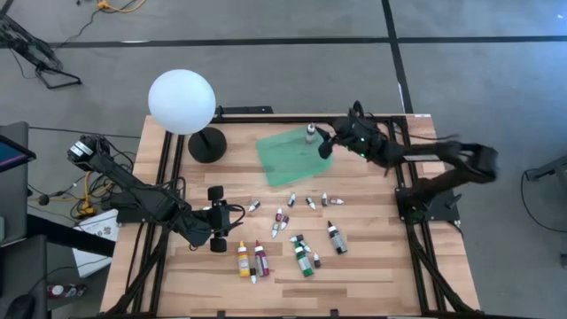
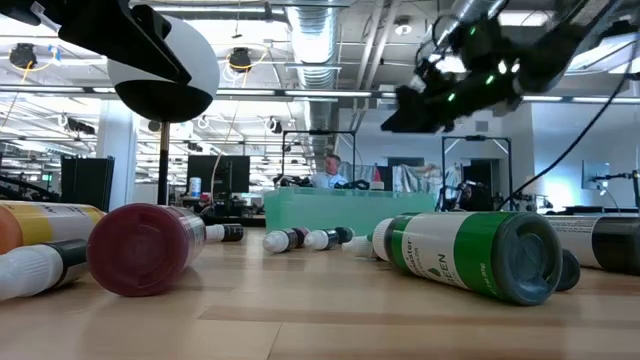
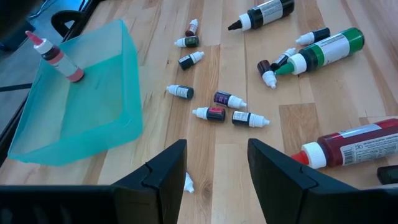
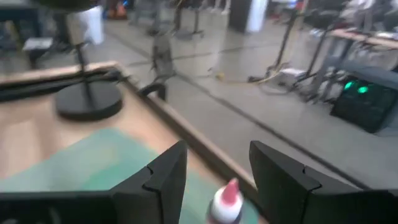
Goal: Pick & Place food coloring
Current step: Put the black food coloring bottle into the green bin
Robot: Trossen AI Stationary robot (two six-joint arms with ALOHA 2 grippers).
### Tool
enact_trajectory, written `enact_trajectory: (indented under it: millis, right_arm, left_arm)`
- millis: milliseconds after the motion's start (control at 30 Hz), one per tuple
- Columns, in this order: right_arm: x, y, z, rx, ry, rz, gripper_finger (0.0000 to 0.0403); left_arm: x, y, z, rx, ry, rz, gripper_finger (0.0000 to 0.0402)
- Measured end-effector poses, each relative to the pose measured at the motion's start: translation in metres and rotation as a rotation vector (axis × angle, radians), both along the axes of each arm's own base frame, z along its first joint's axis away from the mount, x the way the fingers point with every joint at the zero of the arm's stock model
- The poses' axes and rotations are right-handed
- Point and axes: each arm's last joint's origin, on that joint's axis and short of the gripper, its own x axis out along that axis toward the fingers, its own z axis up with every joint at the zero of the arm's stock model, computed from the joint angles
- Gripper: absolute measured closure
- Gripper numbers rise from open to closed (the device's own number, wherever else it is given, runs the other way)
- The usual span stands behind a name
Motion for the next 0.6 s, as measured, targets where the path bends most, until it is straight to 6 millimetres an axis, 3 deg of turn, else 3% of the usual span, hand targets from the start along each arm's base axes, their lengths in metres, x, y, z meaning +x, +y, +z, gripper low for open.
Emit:
enact_trajectory:
  millis: [167, 300, 600]
  right_arm:
    - [-0.022, 0.041, 0.023, 0.119, 0.045, 0.093, 0.0241]
    - [-0.038, 0.075, 0.03, 0.25, 0.062, 0.175, 0.0247]
    - [-0.044, 0.142, 0.019, 0.535, 0.147, 0.362, 0.0262]
  left_arm:
    - [0.0, 0.0, 0.0, 0.001, 0.0, 0.0, 0.0236]
    - [0.0, 0.0, 0.0, 0.022, 0.004, -0.015, 0.0236]
    - [0.0, 0.0, 0.0, 0.024, 0.003, -0.017, 0.0236]
